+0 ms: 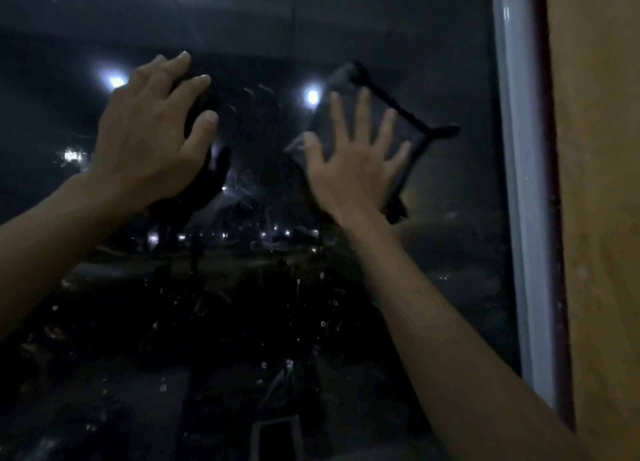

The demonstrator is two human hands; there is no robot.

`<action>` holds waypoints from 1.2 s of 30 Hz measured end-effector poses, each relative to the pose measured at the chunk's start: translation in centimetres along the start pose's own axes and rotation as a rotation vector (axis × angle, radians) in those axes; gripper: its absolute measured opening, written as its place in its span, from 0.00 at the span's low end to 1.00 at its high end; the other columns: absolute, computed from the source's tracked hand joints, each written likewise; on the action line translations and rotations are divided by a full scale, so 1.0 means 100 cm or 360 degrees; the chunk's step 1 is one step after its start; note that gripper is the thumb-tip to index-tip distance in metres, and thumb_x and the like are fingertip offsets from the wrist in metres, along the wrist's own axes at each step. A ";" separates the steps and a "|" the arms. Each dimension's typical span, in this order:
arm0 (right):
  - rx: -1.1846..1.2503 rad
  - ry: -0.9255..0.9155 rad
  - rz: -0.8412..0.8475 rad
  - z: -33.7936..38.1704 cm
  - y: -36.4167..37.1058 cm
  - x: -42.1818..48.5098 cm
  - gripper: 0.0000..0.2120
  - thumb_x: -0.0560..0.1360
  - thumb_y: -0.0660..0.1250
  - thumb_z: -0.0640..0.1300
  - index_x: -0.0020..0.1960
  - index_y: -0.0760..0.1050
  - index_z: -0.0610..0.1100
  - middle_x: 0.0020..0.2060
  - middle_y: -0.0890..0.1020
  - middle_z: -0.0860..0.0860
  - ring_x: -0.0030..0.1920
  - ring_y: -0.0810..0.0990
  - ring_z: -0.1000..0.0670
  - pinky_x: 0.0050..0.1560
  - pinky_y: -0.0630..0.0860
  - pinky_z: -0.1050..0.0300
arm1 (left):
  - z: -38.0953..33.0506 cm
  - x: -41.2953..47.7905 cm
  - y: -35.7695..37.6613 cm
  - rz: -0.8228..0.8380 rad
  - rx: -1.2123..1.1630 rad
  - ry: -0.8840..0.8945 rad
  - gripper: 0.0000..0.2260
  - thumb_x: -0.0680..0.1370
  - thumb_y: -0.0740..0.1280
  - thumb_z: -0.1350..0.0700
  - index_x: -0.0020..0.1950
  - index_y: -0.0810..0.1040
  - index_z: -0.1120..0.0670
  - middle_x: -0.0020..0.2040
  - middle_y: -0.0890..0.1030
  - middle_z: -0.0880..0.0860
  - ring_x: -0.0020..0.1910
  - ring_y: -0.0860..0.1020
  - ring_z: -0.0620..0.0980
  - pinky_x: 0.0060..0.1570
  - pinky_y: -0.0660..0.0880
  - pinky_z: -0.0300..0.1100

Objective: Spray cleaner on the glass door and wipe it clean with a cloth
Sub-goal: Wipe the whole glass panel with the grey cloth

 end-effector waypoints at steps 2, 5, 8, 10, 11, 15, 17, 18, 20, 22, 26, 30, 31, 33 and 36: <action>-0.0073 -0.0449 0.0007 0.060 0.007 -0.012 0.31 0.78 0.50 0.66 0.78 0.49 0.60 0.79 0.47 0.53 0.78 0.43 0.39 0.71 0.43 0.30 | 0.007 -0.002 -0.004 -0.0033 -0.0003 -0.0008 0.25 0.78 0.54 0.47 0.70 0.70 0.61 0.73 0.66 0.62 0.71 0.62 0.63 0.69 0.60 0.56; -0.0192 -0.1077 0.0099 0.110 0.016 -0.029 0.31 0.77 0.51 0.66 0.78 0.52 0.61 0.79 0.50 0.53 0.78 0.46 0.40 0.71 0.49 0.31 | 0.027 -0.009 -0.009 -0.0014 -0.0002 -0.0037 0.26 0.77 0.52 0.46 0.68 0.70 0.62 0.73 0.65 0.63 0.72 0.62 0.63 0.69 0.59 0.57; -0.0165 -0.1060 0.0015 0.091 0.011 -0.007 0.31 0.75 0.52 0.67 0.76 0.57 0.62 0.79 0.54 0.53 0.78 0.51 0.42 0.70 0.51 0.36 | 0.048 -0.018 -0.013 0.0049 -0.0008 -0.0094 0.29 0.76 0.51 0.44 0.69 0.69 0.61 0.73 0.65 0.62 0.71 0.62 0.63 0.69 0.60 0.58; -0.0113 -0.0734 -0.0028 0.069 0.005 0.019 0.31 0.75 0.53 0.67 0.76 0.56 0.61 0.79 0.53 0.53 0.78 0.50 0.42 0.71 0.49 0.34 | 0.061 -0.025 -0.019 0.0059 0.0006 -0.0124 0.29 0.76 0.51 0.43 0.69 0.69 0.61 0.72 0.66 0.62 0.71 0.63 0.64 0.68 0.61 0.59; -0.0075 -0.0520 -0.0032 0.059 0.002 0.030 0.31 0.76 0.53 0.67 0.77 0.53 0.61 0.79 0.51 0.53 0.78 0.48 0.42 0.71 0.47 0.32 | 0.068 -0.030 -0.022 0.0062 0.0019 -0.0132 0.29 0.76 0.51 0.44 0.69 0.70 0.61 0.72 0.66 0.62 0.70 0.63 0.64 0.68 0.61 0.59; 0.0019 -0.0013 0.0028 0.053 -0.002 0.050 0.31 0.79 0.47 0.67 0.79 0.45 0.59 0.79 0.44 0.52 0.78 0.41 0.40 0.71 0.41 0.28 | 0.095 -0.048 -0.037 0.0080 0.0080 -0.0141 0.29 0.76 0.51 0.45 0.70 0.68 0.62 0.72 0.66 0.63 0.70 0.63 0.64 0.67 0.61 0.58; 0.0004 -0.0091 0.0021 0.076 0.002 0.039 0.31 0.79 0.46 0.66 0.79 0.45 0.58 0.79 0.43 0.51 0.78 0.41 0.39 0.71 0.41 0.28 | 0.110 -0.054 -0.043 0.0103 0.0090 -0.0175 0.29 0.76 0.51 0.45 0.70 0.68 0.61 0.73 0.65 0.62 0.71 0.62 0.63 0.68 0.61 0.58; -0.0021 -0.0236 0.0011 0.092 0.006 0.027 0.31 0.78 0.47 0.67 0.79 0.46 0.58 0.79 0.45 0.51 0.78 0.42 0.38 0.71 0.42 0.28 | 0.117 -0.056 -0.045 0.0109 0.0092 -0.0192 0.29 0.76 0.51 0.45 0.71 0.67 0.61 0.73 0.64 0.61 0.72 0.62 0.63 0.68 0.61 0.58; -0.0058 -0.0648 -0.0022 0.126 0.013 -0.004 0.32 0.76 0.48 0.67 0.78 0.52 0.59 0.79 0.50 0.51 0.78 0.46 0.38 0.70 0.44 0.28 | 0.128 -0.056 -0.048 0.0131 0.0088 -0.0192 0.29 0.76 0.51 0.44 0.71 0.67 0.61 0.74 0.64 0.60 0.72 0.61 0.62 0.68 0.60 0.58; -0.0102 -0.1099 0.0026 0.149 0.020 -0.034 0.32 0.75 0.48 0.67 0.77 0.58 0.59 0.79 0.55 0.51 0.78 0.50 0.38 0.70 0.48 0.29 | 0.132 -0.057 -0.049 0.0168 0.0074 -0.0171 0.29 0.76 0.51 0.45 0.72 0.66 0.60 0.74 0.63 0.60 0.73 0.61 0.61 0.68 0.61 0.57; -0.0141 -0.1422 0.0054 0.146 0.017 -0.022 0.31 0.74 0.50 0.68 0.75 0.63 0.58 0.77 0.60 0.50 0.77 0.55 0.40 0.68 0.53 0.31 | 0.141 -0.060 -0.054 0.0174 0.0049 -0.0134 0.29 0.77 0.51 0.45 0.71 0.67 0.60 0.74 0.63 0.59 0.72 0.61 0.60 0.68 0.61 0.56; -0.0045 -0.0627 0.0040 0.123 0.007 0.026 0.31 0.76 0.49 0.67 0.77 0.54 0.61 0.79 0.50 0.53 0.78 0.46 0.42 0.71 0.45 0.31 | 0.159 -0.067 -0.060 0.0193 0.0052 -0.0115 0.29 0.77 0.51 0.44 0.71 0.67 0.60 0.74 0.63 0.59 0.73 0.62 0.59 0.68 0.61 0.55; -0.0006 -0.0427 0.0052 0.123 0.007 0.031 0.30 0.78 0.49 0.66 0.78 0.51 0.61 0.79 0.47 0.53 0.78 0.43 0.42 0.72 0.42 0.31 | 0.164 -0.070 -0.062 0.0197 0.0052 -0.0108 0.28 0.77 0.51 0.44 0.71 0.67 0.60 0.74 0.63 0.59 0.73 0.62 0.59 0.68 0.61 0.55; 0.0056 -0.0160 0.0063 0.135 0.007 0.027 0.29 0.80 0.48 0.63 0.79 0.47 0.60 0.79 0.43 0.53 0.78 0.39 0.41 0.72 0.38 0.31 | 0.170 -0.075 -0.066 0.0198 0.0045 -0.0086 0.28 0.77 0.51 0.45 0.71 0.68 0.60 0.74 0.64 0.59 0.72 0.62 0.59 0.68 0.62 0.56; 0.0078 -0.0265 0.0015 0.181 0.019 -0.015 0.29 0.80 0.50 0.61 0.78 0.49 0.59 0.79 0.45 0.51 0.78 0.40 0.39 0.71 0.37 0.31 | 0.181 -0.086 -0.072 0.0204 0.0058 -0.0052 0.28 0.77 0.52 0.45 0.71 0.68 0.60 0.74 0.64 0.59 0.73 0.62 0.59 0.68 0.63 0.57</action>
Point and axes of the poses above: each hand's wrist, its own x-axis towards the middle knuckle, its own y-axis out of the palm, z = x × y, the point moved 5 cm from there along x, towards the middle knuckle
